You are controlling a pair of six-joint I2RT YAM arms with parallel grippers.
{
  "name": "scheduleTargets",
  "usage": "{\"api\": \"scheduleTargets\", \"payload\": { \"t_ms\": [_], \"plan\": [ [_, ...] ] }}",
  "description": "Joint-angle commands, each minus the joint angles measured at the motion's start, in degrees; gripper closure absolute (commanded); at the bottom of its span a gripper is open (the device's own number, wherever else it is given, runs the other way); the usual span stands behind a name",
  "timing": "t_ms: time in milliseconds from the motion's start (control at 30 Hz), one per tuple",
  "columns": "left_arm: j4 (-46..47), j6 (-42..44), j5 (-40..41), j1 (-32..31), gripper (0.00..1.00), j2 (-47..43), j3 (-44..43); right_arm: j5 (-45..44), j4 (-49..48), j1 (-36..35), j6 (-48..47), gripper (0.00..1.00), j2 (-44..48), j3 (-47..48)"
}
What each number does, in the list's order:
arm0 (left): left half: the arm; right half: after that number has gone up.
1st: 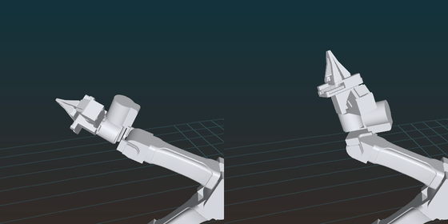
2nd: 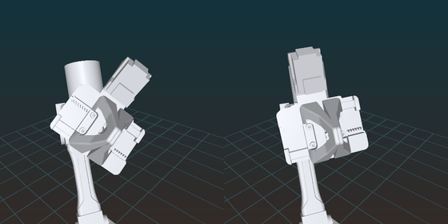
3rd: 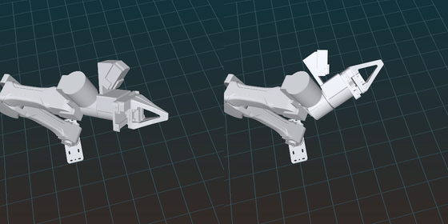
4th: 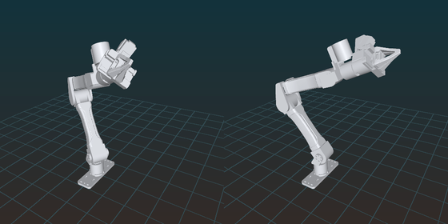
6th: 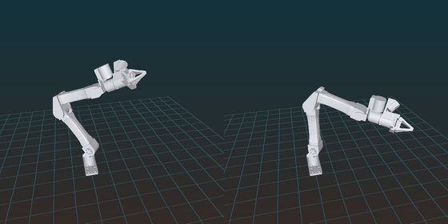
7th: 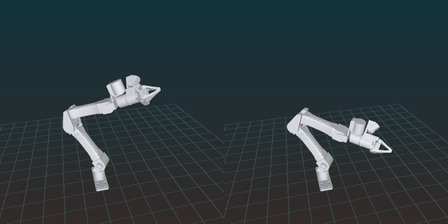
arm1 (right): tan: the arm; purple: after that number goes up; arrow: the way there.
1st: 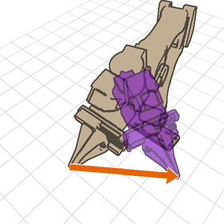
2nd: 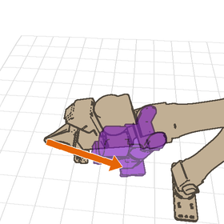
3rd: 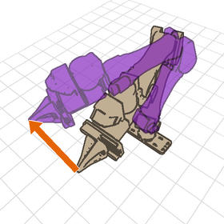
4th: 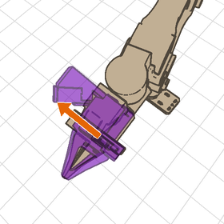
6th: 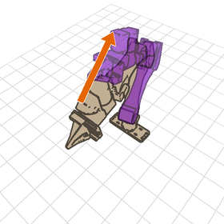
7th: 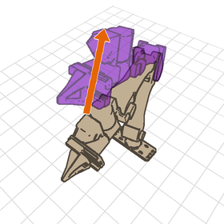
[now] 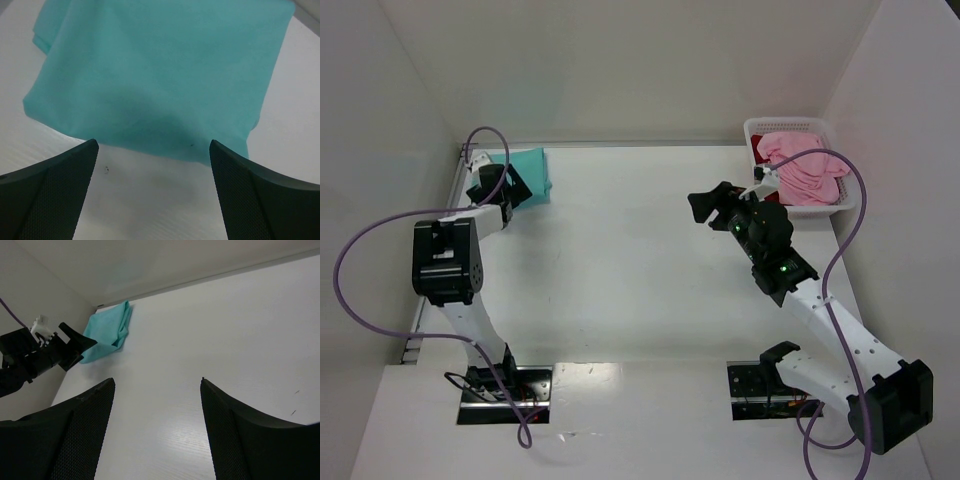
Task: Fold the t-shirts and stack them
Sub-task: Put the neatly folded tshirt into the corner of the board with the left arm
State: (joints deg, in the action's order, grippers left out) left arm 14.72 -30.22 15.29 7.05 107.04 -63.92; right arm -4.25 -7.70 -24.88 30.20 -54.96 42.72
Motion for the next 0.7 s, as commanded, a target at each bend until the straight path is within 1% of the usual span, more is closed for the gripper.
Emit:
{"api": "scheduleTargets", "payload": {
  "t_ms": [0, 67, 133, 200, 233, 267, 300, 333, 400, 500, 633, 667],
  "plan": [
    [4.3, -2.6, -0.6, 0.0, 0.00, 1.5, -2.9, -2.6, -0.6, -0.5, -0.9, 0.25, 0.6, 0.3],
    [3.7, -3.8, -0.6, 0.0, 0.00, 2.6, -2.9, -3.1, -0.6, -0.5, -1.5, 0.25, 0.6, 0.3],
    [3.7, -3.8, -3.3, 0.7, 0.00, 4.0, -4.1, -3.1, -0.6, -0.5, -1.5, 0.25, 0.6, 0.3],
    [0.6, -4.3, -3.3, 0.7, 0.00, 5.5, -6.2, -3.7, -0.6, -0.5, -1.5, 0.25, 0.0, 0.3],
    [-1.2, -3.7, -2.3, 0.7, 0.00, 7.4, -7.7, -3.7, 0.0, -0.5, -1.5, 0.25, -0.6, 0.9],
    [-5.1, -3.7, -1.2, 1.2, 0.00, 8.2, -9.3, -3.7, 0.0, -0.5, -1.5, 0.25, -0.6, 0.9],
    [-7.0, -3.2, 0.0, 1.2, 0.00, 8.8, -12.0, -4.2, 0.0, -0.5, -1.5, 0.25, -0.6, 0.9],
    [-8.2, -3.2, 1.0, 1.2, 0.00, 9.4, -12.8, -4.2, 0.0, -0.5, -1.5, 0.25, -0.6, 0.9],
    [-8.7, -2.7, 2.8, 2.5, 0.00, 9.4, -12.8, -4.7, 0.0, -0.5, -1.5, 0.25, -1.2, 0.9],
    [-8.2, -2.7, 1.7, 3.9, 0.00, 8.7, -11.7, -4.7, 0.0, -0.5, -1.5, 0.25, -2.3, 0.9],
    [-9.4, -1.5, 1.7, 3.9, 0.00, 10.1, -13.2, -4.7, 0.0, -0.5, -2.0, 0.24, -2.9, 1.5],
    [-10.8, -1.0, 1.7, 3.9, 0.00, 10.1, -13.8, -4.7, 0.0, -0.5, -2.0, 0.24, -2.9, 1.5]
  ]
}}
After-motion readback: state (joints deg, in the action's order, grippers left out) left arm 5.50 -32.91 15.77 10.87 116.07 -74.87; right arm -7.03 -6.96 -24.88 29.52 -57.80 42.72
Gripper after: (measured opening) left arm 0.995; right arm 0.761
